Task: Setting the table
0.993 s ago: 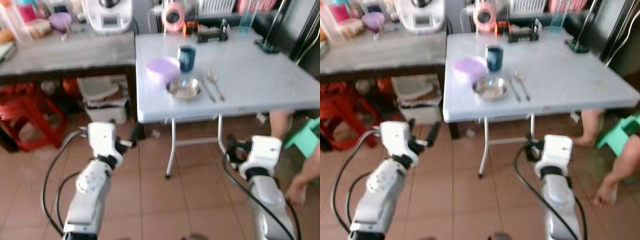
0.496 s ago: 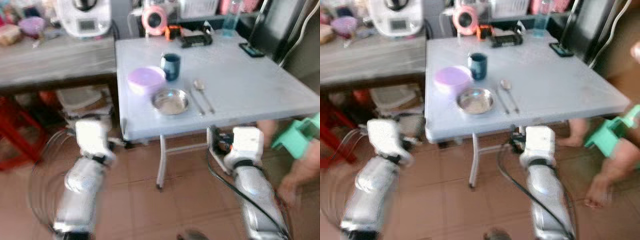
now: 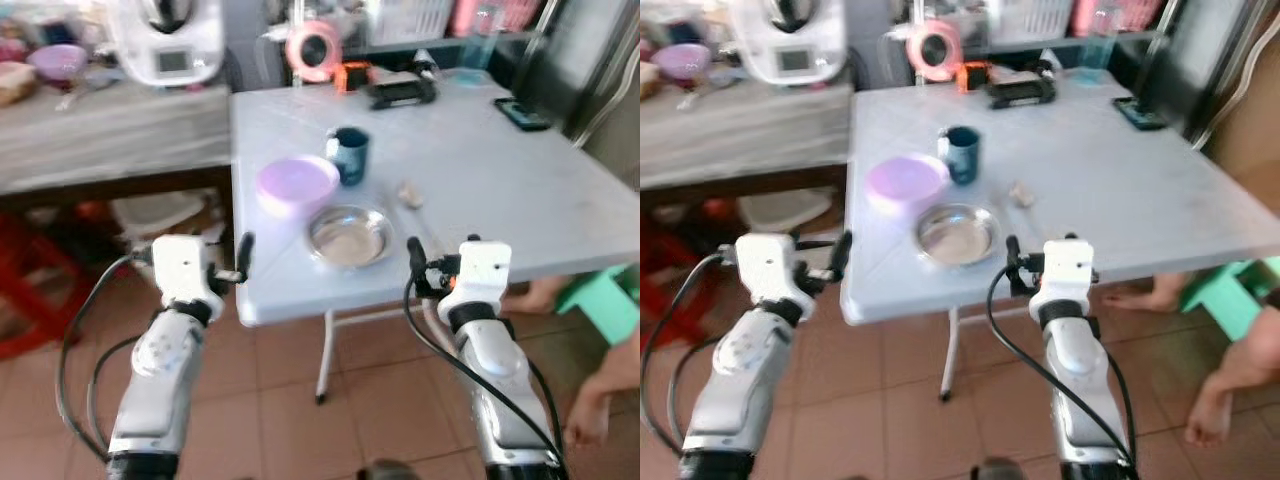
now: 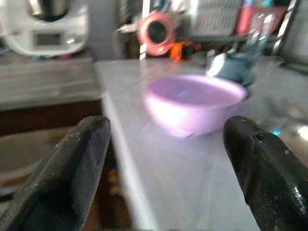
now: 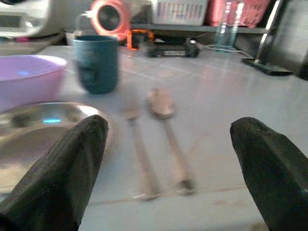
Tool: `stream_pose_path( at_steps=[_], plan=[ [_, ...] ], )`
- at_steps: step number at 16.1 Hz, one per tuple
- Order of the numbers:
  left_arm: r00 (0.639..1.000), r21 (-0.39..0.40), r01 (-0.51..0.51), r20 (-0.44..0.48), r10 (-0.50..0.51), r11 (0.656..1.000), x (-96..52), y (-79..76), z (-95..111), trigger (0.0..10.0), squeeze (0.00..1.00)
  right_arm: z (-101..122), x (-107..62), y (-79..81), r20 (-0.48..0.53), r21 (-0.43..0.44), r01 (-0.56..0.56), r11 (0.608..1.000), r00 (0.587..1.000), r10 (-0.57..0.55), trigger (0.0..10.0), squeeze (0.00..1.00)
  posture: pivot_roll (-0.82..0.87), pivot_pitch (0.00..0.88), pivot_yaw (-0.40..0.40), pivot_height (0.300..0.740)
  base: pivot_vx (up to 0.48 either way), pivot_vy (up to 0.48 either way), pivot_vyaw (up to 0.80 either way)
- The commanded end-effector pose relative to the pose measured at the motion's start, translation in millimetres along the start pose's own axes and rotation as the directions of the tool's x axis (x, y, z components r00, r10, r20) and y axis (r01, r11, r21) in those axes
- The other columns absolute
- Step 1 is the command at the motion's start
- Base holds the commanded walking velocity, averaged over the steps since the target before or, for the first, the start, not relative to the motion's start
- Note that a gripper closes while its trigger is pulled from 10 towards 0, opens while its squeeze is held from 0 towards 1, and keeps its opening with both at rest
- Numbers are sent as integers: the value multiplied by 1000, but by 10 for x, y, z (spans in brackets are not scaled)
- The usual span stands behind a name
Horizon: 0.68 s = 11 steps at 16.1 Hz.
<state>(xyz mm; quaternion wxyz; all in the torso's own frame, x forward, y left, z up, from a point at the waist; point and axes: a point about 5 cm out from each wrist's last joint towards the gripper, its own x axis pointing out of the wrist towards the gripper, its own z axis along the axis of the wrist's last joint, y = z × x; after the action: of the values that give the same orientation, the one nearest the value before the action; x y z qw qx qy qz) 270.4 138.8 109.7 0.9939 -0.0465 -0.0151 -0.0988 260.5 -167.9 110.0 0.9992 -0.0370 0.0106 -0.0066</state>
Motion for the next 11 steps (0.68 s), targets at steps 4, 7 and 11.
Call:
stream_pose_path(
  at_steps=[4, 7, 11],
  plan=[
    [997, 2, -70, -42, 70, 998, -65, 100, -65, 10000, 0, 16, -12, -81, 3, 5, 51, 999, 999, -51, 10000, 0, -38, 0, 26, 740, 0, 0, 0],
    [989, -4, -123, -85, 122, 992, -75, 153, -102, 10000, 0, -40, -38, -140, -29, 29, 84, 996, 996, -83, 10000, 0, -35, 0, 17, 740, 0, 0, 0],
    [985, -10, -118, -130, 116, 993, -120, 206, -111, 10000, 0, -70, -42, -166, -50, 56, 94, 994, 995, -91, 10000, 0, -26, 0, 24, 740, 0, 0, 0]
  ],
)
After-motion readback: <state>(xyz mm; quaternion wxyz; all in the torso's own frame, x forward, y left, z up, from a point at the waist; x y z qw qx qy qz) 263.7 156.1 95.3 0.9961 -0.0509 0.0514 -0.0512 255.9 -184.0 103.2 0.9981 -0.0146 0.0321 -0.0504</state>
